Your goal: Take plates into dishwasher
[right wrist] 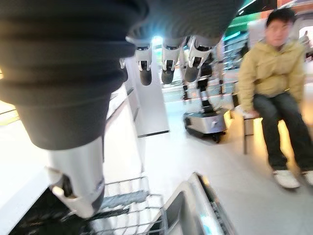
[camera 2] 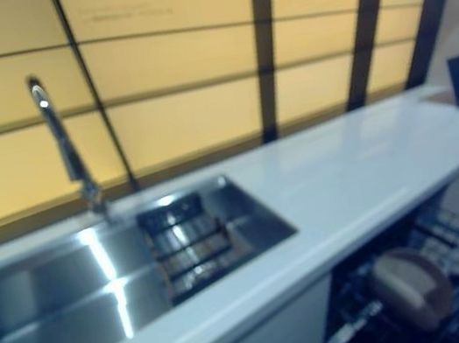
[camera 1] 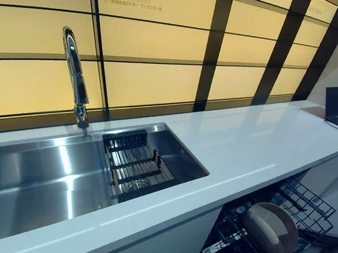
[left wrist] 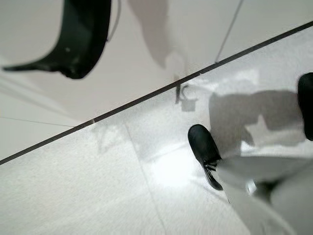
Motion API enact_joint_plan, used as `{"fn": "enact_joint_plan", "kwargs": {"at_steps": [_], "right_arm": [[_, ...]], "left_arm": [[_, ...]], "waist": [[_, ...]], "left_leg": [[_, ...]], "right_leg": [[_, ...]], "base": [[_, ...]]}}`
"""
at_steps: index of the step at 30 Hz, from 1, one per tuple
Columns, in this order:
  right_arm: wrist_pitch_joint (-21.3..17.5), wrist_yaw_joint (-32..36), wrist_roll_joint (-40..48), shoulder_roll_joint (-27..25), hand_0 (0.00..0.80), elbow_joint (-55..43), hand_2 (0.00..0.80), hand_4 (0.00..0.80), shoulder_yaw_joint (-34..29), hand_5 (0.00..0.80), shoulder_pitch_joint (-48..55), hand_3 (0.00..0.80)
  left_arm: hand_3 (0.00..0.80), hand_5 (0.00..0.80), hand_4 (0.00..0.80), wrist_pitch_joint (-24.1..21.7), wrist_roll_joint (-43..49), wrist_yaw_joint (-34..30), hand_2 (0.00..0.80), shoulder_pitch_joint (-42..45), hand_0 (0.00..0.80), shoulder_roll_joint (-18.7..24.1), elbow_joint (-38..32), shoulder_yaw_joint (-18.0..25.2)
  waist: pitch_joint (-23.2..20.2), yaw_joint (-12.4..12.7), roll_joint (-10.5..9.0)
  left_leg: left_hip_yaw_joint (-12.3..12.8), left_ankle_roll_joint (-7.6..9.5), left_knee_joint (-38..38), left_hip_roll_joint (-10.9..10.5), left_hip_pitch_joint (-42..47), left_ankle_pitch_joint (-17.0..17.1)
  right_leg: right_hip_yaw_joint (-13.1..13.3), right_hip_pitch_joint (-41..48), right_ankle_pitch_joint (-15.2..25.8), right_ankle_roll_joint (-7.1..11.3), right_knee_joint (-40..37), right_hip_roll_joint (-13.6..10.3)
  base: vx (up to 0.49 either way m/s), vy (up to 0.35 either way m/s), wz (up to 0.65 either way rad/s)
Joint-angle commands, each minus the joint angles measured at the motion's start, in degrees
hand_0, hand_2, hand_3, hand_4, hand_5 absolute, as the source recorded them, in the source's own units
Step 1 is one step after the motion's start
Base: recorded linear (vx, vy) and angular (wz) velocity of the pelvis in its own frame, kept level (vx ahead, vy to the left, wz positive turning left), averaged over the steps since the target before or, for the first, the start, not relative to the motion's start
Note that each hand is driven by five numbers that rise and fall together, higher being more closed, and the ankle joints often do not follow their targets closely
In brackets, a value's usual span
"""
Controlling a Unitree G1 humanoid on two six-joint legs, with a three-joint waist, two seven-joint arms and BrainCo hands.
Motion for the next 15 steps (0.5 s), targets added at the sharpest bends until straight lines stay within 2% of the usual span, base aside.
{"fn": "enact_joint_plan", "kwargs": {"at_steps": [1, 3, 4, 6, 7, 9, 12, 14, 15], "right_arm": [[-2.52, -4.50, 0.41, -5.11, 0.000, 3.91, 0.000, 0.000, 4.41, 0.000, -6.97, 0.000], [-1.70, -5.27, 1.27, -5.71, 0.000, 4.37, 0.000, 0.000, 4.26, 0.000, -6.35, 0.000], [-0.15, -4.81, 2.14, -6.47, 0.000, 3.11, 0.000, 0.000, 1.73, 0.000, -3.25, 0.000], [-0.52, -4.59, 2.42, -6.84, 0.000, 3.06, 0.000, 0.000, 1.12, 0.000, -2.48, 0.000], [-1.63, -3.67, 2.20, -6.71, 0.000, 3.85, 0.000, 0.000, 0.13, 0.000, -1.43, 0.000], [-3.24, -0.94, 1.65, -6.31, 0.000, 5.79, 0.000, 0.000, -1.12, 0.000, -0.04, 0.000], [-5.61, -0.46, 2.16, -5.09, 0.000, 9.30, 0.000, 0.000, -1.69, 0.000, 1.79, 0.000], [-7.69, -1.57, 2.55, -3.46, 0.000, 12.25, 0.000, 0.000, -3.06, 0.000, 4.87, 0.000], [-9.72, -3.43, 3.09, -1.35, 0.000, 15.98, 0.000, 0.000, -4.10, 0.000, 7.46, 0.000]], "left_arm": [[0.000, 0.000, 0.000, 1.36, 1.04, 2.37, 0.000, -2.90, 0.000, 2.85, 0.50, 0.70], [0.000, 0.000, 0.000, 1.67, 2.50, 2.03, 0.000, -3.75, 0.000, 3.35, 0.34, 0.03], [0.000, 0.000, 0.000, 2.34, 3.03, 1.68, 0.000, -4.22, 0.000, 4.83, -0.77, -1.75], [0.000, 0.000, 0.000, 2.55, 2.70, 1.91, 0.000, -4.14, 0.000, 5.17, -0.87, -1.98], [0.000, 0.000, 0.000, 2.80, 1.56, 2.88, 0.000, -3.64, 0.000, 5.70, -1.12, -2.11], [0.000, 0.000, 0.000, 3.55, 0.78, 3.47, 0.000, -3.33, 0.000, 6.89, -0.77, -1.38], [0.000, 0.000, 0.000, 3.96, 0.27, 3.32, 0.000, -2.97, 0.000, 7.95, -0.02, -0.45], [0.000, 0.000, 0.000, 3.77, 0.91, 3.00, 0.000, -2.73, 0.000, 8.64, 0.94, 0.39], [0.000, 0.000, 0.000, 3.65, 1.52, 2.23, 0.000, -2.87, 0.000, 9.43, 1.75, 0.70]], "waist": [[2.67, 0.96, -2.83], [3.53, 0.41, -3.02], [6.14, -0.12, -2.70], [6.51, -0.03, -2.53], [6.91, 0.38, -2.24], [6.68, 1.16, -1.32], [5.70, 2.95, -0.14], [4.81, 4.85, 0.68], [3.55, 7.13, 0.58]], "left_leg": [[-2.95, 3.64, 10.26, -3.02, -2.51, -10.30], [-2.59, 4.06, 10.35, -4.01, -2.83, -10.38], [-1.65, 3.81, 9.93, -4.07, -2.92, -9.58], [-1.52, 3.73, 9.11, -3.96, -2.53, -9.04], [-0.68, 3.85, 7.62, -3.71, -2.29, -7.93], [0.01, 3.77, 4.38, -2.71, -2.35, -5.37], [0.14, 3.59, 1.73, -1.01, -3.93, -2.21], [0.02, 3.23, 0.95, 0.66, -5.37, -0.70], [-1.12, 2.98, 1.96, 1.71, -8.74, 0.04]], "right_leg": [[1.21, -3.62, -3.79, 5.39, 7.20, -2.43], [0.84, -5.92, -0.53, 6.44, 6.51, -3.54], [-2.92, -8.81, 2.23, 7.00, 3.72, -5.17], [-3.72, -8.98, 2.00, 7.04, 3.79, -5.06], [-5.31, -8.76, 1.40, 6.96, 4.44, -5.01], [-5.49, -7.85, 0.62, 6.46, 7.85, -4.83], [-6.30, -5.12, -1.96, 5.70, 11.77, -5.23], [-7.12, -1.55, -3.75, 5.04, 14.24, -6.29], [-6.81, 3.19, -3.54, 4.93, 16.31, -8.78]], "base": [[-0.141, 0.087, -1.19], [-0.190, 0.083, -0.74], [-0.229, 0.085, -0.16], [-0.200, 0.079, -0.01], [-0.288, 0.072, -0.30], [-0.341, 0.000, -0.65], [-0.286, -0.111, -0.61], [-0.406, -0.288, -0.31], [-0.478, -0.427, -0.31]]}}
